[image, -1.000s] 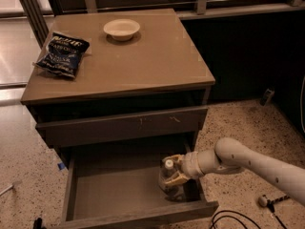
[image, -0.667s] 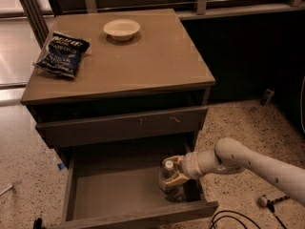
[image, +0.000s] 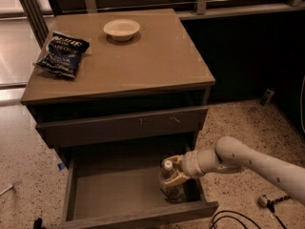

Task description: Pick blue plastic bottle from middle drawer and place on counter

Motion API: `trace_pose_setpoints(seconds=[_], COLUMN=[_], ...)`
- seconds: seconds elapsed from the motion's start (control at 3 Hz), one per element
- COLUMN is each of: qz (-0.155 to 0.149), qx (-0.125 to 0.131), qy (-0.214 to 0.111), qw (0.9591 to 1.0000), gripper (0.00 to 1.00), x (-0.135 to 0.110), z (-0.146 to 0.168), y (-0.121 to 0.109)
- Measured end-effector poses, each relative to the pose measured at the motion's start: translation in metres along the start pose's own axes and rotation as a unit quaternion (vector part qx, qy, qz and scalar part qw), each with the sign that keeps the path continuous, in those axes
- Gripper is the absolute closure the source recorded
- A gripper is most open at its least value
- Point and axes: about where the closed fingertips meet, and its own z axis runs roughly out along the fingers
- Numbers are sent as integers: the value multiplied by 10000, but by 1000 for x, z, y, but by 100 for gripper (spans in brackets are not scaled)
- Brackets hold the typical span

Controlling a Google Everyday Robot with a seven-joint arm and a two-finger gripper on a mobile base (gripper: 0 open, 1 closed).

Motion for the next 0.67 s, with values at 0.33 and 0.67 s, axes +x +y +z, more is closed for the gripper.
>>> trace_pose_setpoints(seconds=[0.33,0.67], qz=[-15,-40], qx=[122,288], qy=[-36,-22], qw=[9999,9996], gripper=[100,100], x=[-47,-129], z=[-18,-56], y=[2,1])
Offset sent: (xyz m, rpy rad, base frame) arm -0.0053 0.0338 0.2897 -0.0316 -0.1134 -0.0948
